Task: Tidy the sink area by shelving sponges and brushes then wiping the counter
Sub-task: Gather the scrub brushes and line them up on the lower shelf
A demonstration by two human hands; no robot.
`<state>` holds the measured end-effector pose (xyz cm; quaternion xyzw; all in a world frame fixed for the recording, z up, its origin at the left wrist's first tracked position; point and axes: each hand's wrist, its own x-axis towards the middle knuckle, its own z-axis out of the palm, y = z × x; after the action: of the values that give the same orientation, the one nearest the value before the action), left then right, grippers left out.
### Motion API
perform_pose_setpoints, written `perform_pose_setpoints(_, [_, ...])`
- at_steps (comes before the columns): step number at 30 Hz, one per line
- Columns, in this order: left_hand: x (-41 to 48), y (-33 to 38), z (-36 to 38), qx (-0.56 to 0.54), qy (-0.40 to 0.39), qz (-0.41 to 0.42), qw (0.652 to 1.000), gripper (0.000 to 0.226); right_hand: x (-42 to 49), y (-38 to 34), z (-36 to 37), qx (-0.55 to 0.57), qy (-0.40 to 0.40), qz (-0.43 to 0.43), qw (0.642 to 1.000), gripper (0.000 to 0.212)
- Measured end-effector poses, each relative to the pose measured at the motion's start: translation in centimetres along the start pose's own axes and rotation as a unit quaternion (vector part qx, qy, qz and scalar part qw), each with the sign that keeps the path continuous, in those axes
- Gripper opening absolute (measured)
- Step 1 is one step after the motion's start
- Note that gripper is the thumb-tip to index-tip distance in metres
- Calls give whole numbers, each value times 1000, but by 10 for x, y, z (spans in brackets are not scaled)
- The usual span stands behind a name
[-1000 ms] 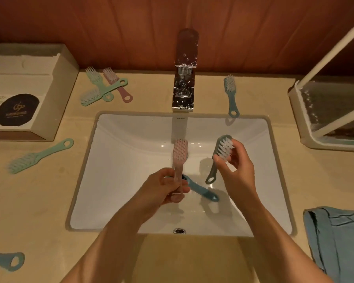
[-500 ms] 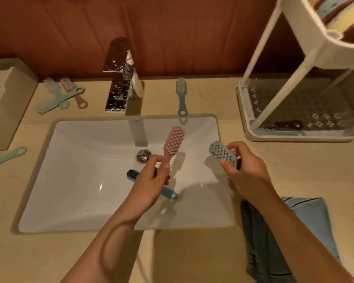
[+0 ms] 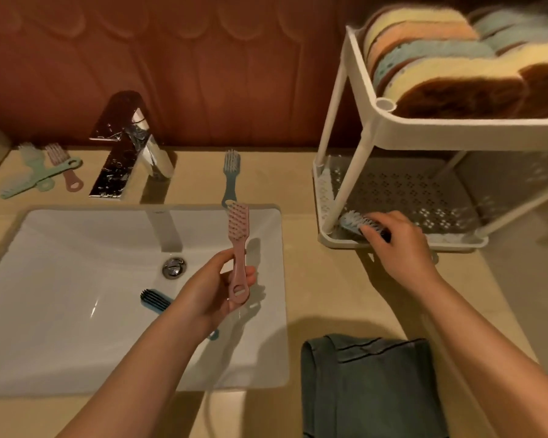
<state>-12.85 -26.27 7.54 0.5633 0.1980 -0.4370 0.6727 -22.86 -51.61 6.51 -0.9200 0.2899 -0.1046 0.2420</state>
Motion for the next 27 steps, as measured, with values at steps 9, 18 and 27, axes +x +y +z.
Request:
perform_pose_setpoints(9, [6,-2,33,-27,8,-29,999,22,80,19,23,27,-55,50,997,28])
perform_pose_setpoints(18, [10,5,24,-22,8,-25,999,18,96,24,37,64,-83,39,994,24])
perform_pose_setpoints(27, [9,0,19,5,-9,-18,1000,20,76,21,34,40,-123,48,990,39])
